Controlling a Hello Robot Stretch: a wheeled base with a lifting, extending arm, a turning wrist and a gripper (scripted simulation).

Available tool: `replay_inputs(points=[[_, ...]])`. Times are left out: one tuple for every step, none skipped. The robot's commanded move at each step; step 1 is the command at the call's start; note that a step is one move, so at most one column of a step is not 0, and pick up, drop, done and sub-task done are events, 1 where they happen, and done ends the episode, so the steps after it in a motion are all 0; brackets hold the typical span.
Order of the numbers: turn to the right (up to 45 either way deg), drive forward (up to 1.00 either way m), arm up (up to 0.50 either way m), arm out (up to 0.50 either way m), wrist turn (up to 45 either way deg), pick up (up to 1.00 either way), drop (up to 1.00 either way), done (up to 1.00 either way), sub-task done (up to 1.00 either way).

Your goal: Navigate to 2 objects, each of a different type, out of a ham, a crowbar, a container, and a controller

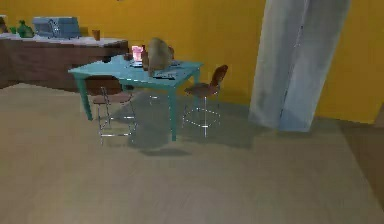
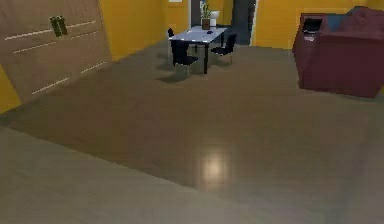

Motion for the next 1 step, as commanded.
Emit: replay_inputs(points=[[0.0,1.00,0.00,0.00,0.0,0.00,0.00,0.00,0.00]])
